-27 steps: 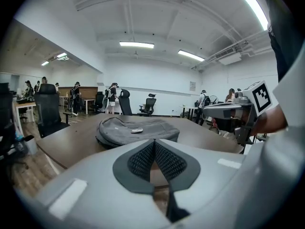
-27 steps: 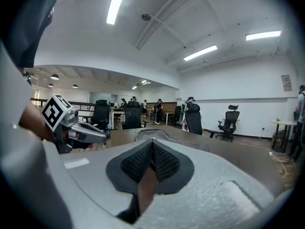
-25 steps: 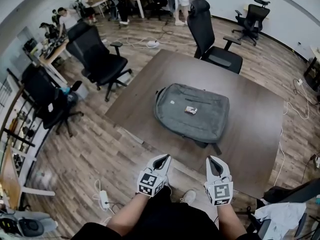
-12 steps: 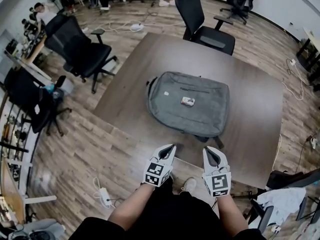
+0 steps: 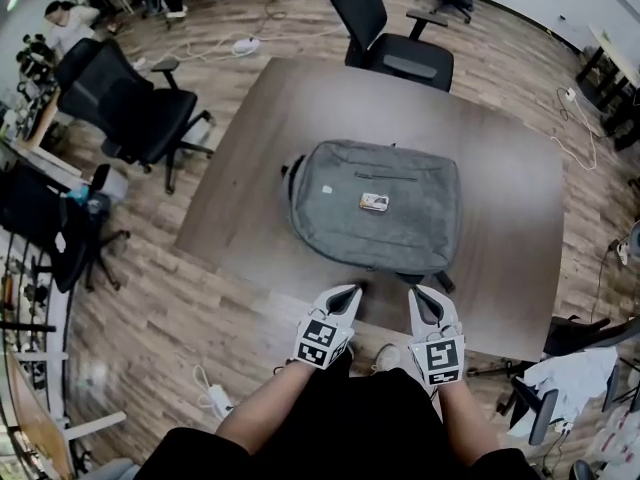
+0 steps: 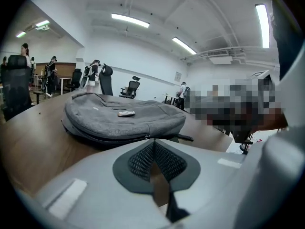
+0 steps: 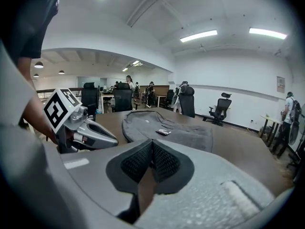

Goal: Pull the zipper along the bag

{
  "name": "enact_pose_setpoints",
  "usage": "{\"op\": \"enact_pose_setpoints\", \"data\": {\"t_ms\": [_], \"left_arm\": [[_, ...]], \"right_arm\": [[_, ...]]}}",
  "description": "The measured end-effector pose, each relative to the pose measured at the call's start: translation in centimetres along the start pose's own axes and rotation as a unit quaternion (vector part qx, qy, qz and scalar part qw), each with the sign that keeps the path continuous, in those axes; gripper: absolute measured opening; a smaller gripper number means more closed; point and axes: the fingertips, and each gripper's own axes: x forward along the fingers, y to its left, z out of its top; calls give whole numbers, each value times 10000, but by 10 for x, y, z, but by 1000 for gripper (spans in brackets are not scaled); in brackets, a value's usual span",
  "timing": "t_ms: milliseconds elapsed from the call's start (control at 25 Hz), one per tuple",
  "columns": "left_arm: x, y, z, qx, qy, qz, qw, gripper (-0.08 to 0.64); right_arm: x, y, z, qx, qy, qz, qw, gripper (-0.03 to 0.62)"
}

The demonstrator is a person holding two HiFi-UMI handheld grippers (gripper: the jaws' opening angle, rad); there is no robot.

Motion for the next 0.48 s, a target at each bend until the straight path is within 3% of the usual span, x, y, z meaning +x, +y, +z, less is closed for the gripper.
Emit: {"op": "enact_pose_setpoints", "data": {"t_ms": [240, 480], "left_arm": [[11, 7, -10, -35, 209, -227, 9995, 17], [25, 12, -20, 31, 465, -19, 9989, 38]], "right_arm": [[8, 5, -7, 5, 189, -132, 9997, 2], [19, 2, -11, 58, 240, 94, 9997, 2]]}}
